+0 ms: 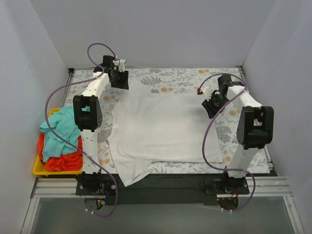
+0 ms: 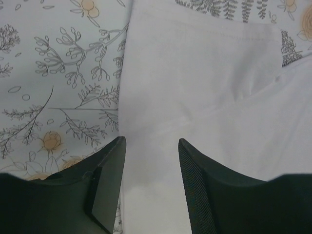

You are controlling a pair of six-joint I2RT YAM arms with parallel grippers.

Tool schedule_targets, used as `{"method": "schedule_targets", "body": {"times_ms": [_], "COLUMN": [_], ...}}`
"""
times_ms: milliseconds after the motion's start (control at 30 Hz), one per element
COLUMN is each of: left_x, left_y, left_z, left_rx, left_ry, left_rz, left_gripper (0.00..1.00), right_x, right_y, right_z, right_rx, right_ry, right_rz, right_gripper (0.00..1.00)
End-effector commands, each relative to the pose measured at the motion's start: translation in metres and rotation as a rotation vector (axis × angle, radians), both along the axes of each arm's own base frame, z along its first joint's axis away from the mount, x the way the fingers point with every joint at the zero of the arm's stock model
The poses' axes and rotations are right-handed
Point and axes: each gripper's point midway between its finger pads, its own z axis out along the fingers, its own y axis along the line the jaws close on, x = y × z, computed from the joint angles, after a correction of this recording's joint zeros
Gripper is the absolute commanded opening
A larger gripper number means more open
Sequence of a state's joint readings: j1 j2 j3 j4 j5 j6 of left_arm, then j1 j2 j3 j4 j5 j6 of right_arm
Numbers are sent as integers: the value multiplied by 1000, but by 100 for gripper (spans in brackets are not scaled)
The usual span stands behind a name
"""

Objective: Fold and stack the t-shirts
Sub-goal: Fold the tshirt

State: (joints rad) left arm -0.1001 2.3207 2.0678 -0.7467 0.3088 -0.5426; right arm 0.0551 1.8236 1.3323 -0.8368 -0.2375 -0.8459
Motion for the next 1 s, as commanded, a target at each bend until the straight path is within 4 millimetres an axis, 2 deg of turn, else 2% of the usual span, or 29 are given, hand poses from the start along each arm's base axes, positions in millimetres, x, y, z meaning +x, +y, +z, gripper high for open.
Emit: {"method": "schedule_targets", "body": {"times_ms": [0, 33, 100, 133, 167, 200, 233, 300, 400, 600, 800, 967], "left_x": [24, 30, 36, 40, 42, 44, 47, 54, 61, 62, 62, 67], "left_y": [-10, -12, -13, -13, -14, -14, -14, -14, -16, -22, -22, -18], "left_z": [25, 23, 20, 17, 17, 15, 14, 15, 13, 2, -9, -20], "left_rx": [-59, -66, -75, -79, -83, -85, -90, -94, -106, -127, -122, -110], "left_ry": [-83, -95, -107, -118, -123, -126, -136, -161, -179, -163, -149, -137], "left_rz": [6, 8, 20, 23, 24, 30, 38, 46, 45, 18, 15, 52], "left_gripper": [47, 47, 47, 48, 48, 48, 48, 49, 49, 49, 50, 52], "right_x": [67, 88, 111, 120, 142, 151, 161, 184, 204, 218, 223, 206], "right_y": [14, 15, 15, 16, 14, 14, 13, 10, 11, 7, 1, 13], "right_z": [52, 61, 70, 57, 72, 69, 51, 43, 33, 11, -10, -27], "right_rx": [101, 115, 142, 151, 157, 157, 154, 145, 153, 127, 93, 119], "right_ry": [-168, -203, -236, -207, -262, -260, -232, -250, -262, -272, -270, -219], "right_rz": [-42, -50, -70, -99, -115, -134, -151, -166, -181, -176, -158, -92], "right_gripper": [54, 60, 64, 65, 66, 67, 67, 66, 65, 64, 63, 50]}}
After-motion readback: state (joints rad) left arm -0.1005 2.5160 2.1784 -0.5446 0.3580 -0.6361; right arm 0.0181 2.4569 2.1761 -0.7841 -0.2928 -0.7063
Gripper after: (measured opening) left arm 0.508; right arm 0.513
